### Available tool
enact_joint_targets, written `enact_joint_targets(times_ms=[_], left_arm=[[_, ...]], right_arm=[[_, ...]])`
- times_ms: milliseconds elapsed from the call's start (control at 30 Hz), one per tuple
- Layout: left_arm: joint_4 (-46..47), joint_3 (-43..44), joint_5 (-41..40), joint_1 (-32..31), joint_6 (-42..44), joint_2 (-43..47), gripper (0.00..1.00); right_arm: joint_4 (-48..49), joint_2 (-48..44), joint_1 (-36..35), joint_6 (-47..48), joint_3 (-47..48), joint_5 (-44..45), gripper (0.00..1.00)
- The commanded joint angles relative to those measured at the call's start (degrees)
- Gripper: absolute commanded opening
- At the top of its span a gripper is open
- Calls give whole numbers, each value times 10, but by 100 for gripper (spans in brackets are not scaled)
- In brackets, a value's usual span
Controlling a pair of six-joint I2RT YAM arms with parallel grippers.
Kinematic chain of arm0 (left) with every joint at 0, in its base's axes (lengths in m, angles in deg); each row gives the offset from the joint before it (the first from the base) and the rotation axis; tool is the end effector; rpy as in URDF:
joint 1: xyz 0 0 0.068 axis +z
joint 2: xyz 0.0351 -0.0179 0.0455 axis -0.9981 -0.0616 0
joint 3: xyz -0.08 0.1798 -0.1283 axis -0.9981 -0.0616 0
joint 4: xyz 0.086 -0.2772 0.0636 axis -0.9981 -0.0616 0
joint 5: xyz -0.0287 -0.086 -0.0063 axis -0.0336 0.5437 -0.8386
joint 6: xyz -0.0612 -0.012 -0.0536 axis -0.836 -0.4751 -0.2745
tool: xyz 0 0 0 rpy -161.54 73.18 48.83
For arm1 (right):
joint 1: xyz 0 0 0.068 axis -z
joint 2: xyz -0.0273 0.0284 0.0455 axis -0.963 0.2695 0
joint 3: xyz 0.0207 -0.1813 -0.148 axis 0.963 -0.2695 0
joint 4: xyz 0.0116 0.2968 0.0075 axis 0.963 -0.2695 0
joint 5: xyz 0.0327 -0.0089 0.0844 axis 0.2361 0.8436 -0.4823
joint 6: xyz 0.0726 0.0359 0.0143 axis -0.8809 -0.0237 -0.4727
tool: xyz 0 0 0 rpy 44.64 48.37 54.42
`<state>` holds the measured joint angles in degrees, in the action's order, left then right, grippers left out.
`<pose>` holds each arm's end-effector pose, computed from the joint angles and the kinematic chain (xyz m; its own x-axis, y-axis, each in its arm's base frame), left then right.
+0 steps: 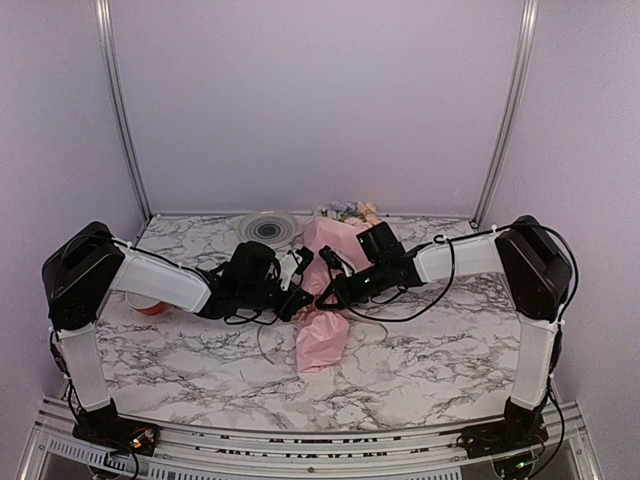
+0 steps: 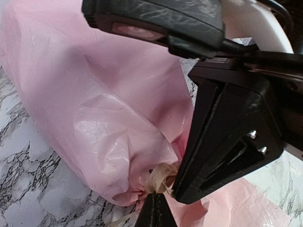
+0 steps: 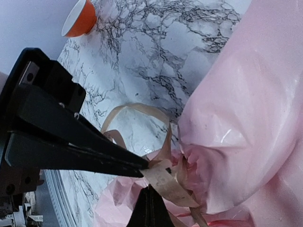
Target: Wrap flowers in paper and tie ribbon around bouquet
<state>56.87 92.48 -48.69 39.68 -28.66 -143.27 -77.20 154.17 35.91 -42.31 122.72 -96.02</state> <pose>0.2962 -0.3353 0.0831 -0.3791 0.2827 -0.8811 0.8032 0.5733 -0.1616 0.3212 0.3123 0.0802 -0.7957 -0.3325 -0.5062 -0.6052 0.4703 0.6423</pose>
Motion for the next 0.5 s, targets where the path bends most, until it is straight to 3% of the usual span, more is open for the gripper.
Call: enact_joint_targets(times_ms=[0, 467], left_arm=[[26, -7, 11, -3, -3, 23, 0], [55, -26, 38, -8, -9, -10, 0]], right_arm=[[43, 22, -5, -61, 9, 2, 0], [97, 30, 2, -129, -11, 37, 0]])
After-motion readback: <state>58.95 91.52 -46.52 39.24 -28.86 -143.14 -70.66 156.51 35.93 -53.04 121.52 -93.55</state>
